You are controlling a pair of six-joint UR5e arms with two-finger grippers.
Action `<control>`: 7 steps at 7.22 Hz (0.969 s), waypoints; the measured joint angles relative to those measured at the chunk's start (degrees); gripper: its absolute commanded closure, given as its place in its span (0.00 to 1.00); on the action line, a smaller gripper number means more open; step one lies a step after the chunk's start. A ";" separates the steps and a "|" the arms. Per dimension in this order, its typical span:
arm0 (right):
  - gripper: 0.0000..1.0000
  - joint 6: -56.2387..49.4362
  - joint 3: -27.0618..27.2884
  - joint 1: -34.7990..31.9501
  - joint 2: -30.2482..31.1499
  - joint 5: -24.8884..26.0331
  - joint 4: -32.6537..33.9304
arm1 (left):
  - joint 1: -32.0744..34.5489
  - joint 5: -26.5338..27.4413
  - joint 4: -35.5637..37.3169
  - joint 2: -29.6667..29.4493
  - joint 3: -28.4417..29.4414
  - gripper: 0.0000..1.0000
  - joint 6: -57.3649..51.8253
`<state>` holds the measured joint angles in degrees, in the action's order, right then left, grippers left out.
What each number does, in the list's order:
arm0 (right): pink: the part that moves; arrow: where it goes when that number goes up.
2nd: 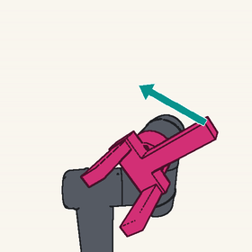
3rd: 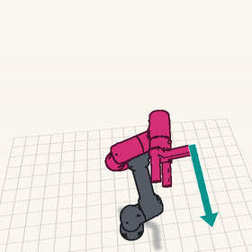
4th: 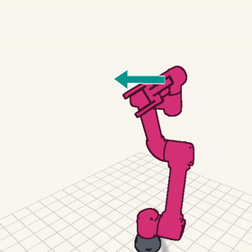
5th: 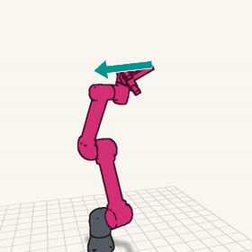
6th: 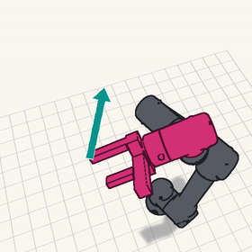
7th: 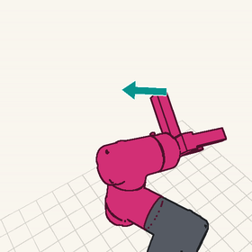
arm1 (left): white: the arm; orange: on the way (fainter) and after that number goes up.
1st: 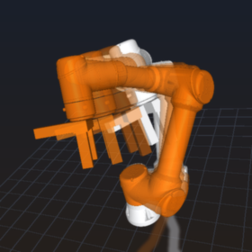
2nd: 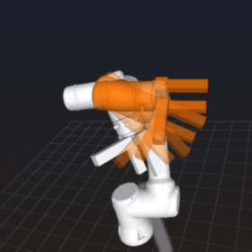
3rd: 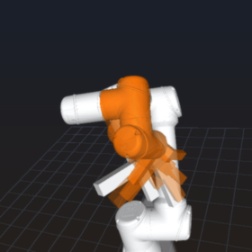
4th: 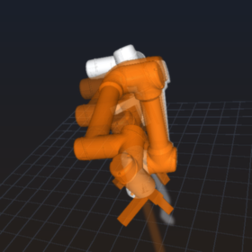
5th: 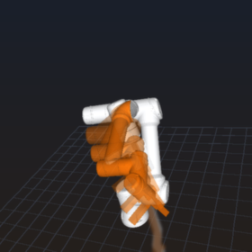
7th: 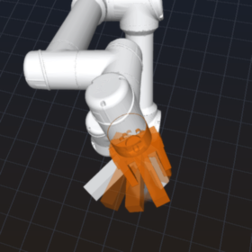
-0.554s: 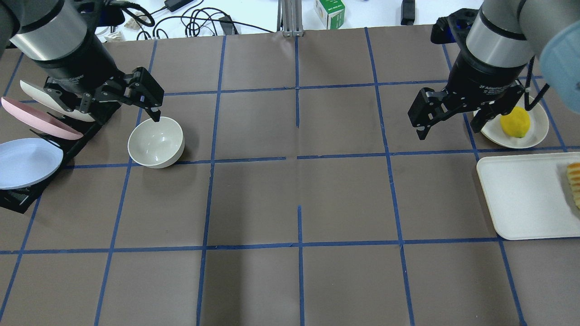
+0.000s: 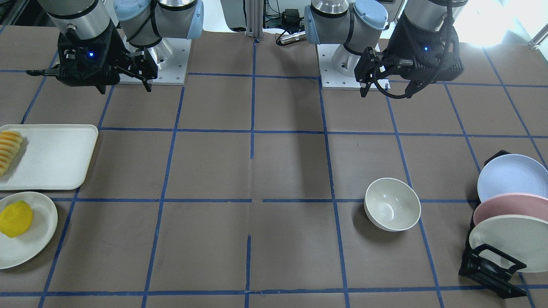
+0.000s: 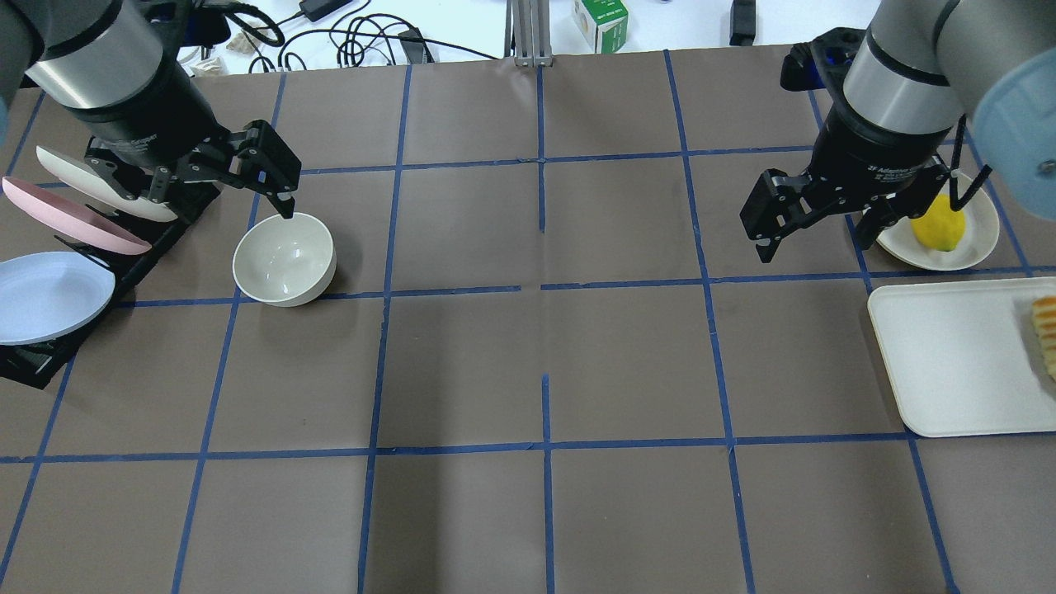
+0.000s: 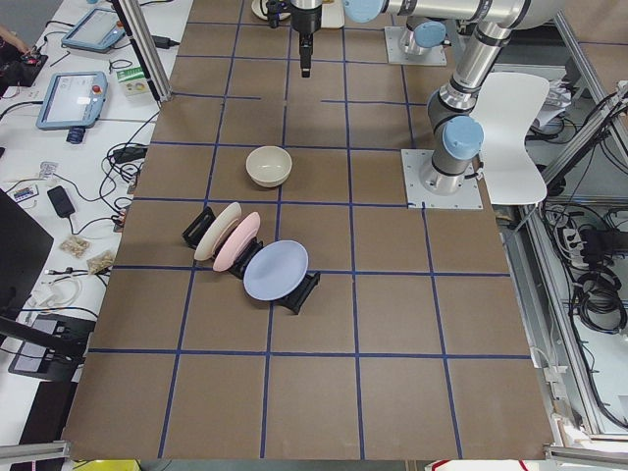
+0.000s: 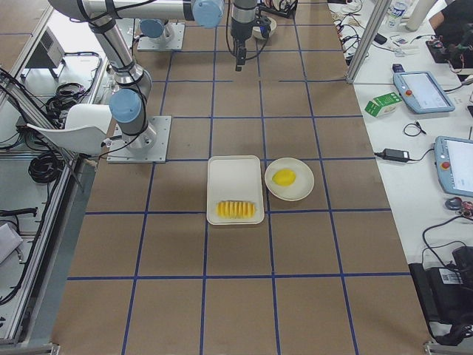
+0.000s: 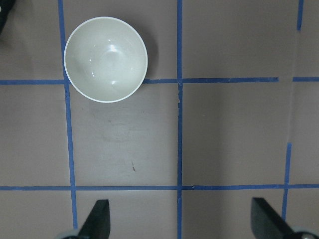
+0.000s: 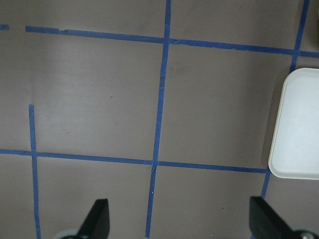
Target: Place bowl and put lemon in it
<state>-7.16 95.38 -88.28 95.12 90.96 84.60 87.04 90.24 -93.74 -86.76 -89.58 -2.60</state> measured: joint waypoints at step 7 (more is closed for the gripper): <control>0.00 -2.46 0.05 11.08 -1.02 0.70 3.69 | -16.61 -0.94 24.72 -14.80 -12.18 0.00 -19.62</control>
<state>-9.61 95.43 -77.20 94.10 91.66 88.29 70.43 89.30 -69.02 -101.56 -101.76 -22.22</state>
